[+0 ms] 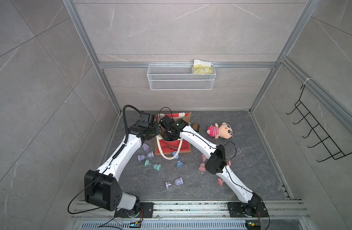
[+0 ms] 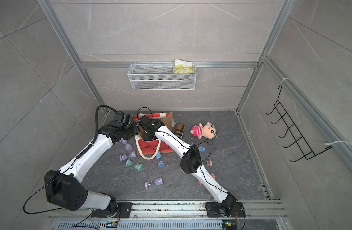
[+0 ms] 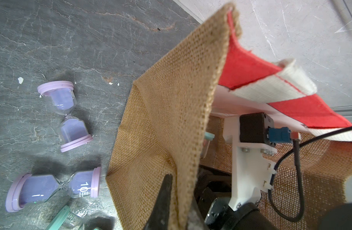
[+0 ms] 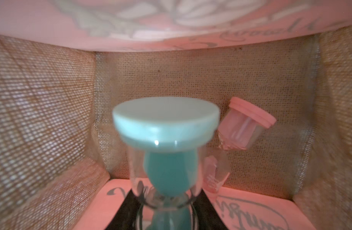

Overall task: Put the hourglass into the canvas bag
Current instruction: Place the hourglass in the canvas bag.

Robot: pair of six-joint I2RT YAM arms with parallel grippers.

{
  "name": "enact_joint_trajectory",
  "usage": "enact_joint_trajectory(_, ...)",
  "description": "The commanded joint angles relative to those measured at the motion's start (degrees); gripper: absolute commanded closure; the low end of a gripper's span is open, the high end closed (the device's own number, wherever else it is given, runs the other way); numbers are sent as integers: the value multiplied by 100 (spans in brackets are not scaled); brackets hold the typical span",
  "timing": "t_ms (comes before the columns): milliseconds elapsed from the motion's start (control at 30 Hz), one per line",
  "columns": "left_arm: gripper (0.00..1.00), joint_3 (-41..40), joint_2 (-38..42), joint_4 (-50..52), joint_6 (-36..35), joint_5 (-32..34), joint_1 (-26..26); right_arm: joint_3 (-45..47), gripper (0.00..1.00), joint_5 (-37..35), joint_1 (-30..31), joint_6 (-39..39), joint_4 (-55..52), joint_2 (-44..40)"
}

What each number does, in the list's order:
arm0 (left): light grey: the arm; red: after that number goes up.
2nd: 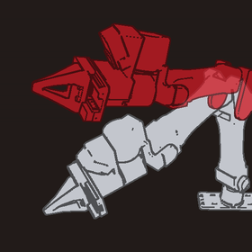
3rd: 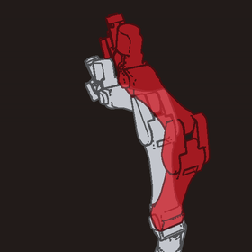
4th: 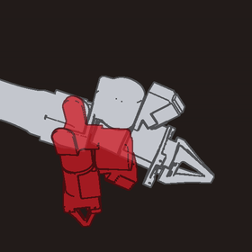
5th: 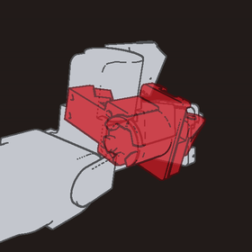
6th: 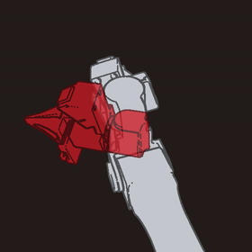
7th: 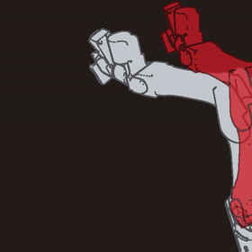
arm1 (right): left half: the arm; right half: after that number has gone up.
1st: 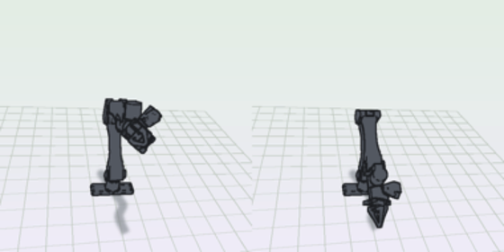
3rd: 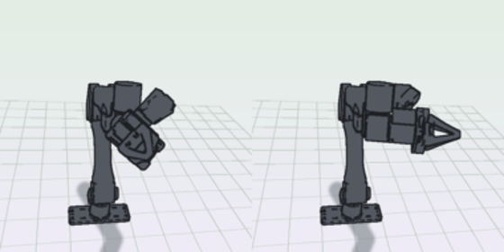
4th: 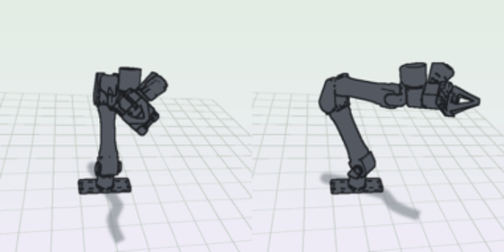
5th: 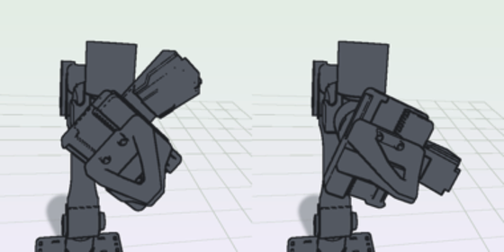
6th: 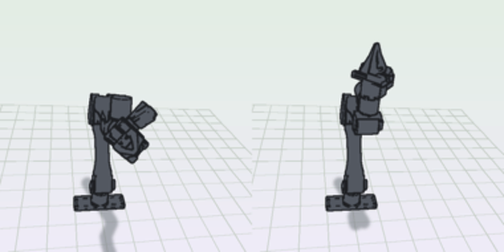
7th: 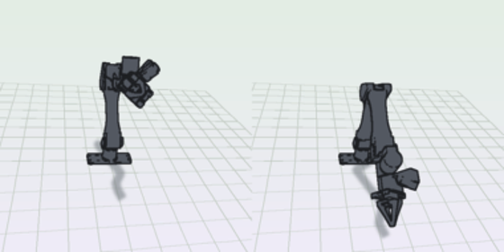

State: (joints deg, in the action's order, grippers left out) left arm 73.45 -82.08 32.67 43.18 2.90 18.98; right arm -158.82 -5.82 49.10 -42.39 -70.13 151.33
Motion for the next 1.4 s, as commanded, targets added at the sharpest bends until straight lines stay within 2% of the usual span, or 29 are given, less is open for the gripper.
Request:
enact_joint_trajectory(0, 95, 41, 196, -286, 77, -87, 21, -164, 56, -50, 42, -8, -36, -17)
enact_joint_trajectory(233, 95, 64, 206, -252, 44, -64, 22, -349, 36, -40, 47, 20, -117, -84)
enact_joint_trajectory(533, 94, 65, 219, -217, -1, -1, 21, -454, 23, 11, 47, 164, -134, -745)
enact_joint_trajectory(700, 92, 83, 167, -219, 2, 16, 23, -363, 18, 8, 47, 248, -81, -1197)
enact_joint_trajectory(867, 83, 152, 107, -173, -5, 72, 25, -348, 13, -101, 47, 401, 38, -1654)
enact_joint_trajectory(1067, 78, 229, 52, -157, -23, 104, 19, -208, 7, -103, -14, 516, 117, -2180)
enact_joint_trajectory(1233, 76, 279, 25, -144, 8, 123, 14, 484, 4, -13, -50, 521, 521, -2592)
enact_joint_trajectory(1367, 76, 288, 27, -215, 15, -36, 17, 863, 5, 81, -50, 504, 594, -2485)
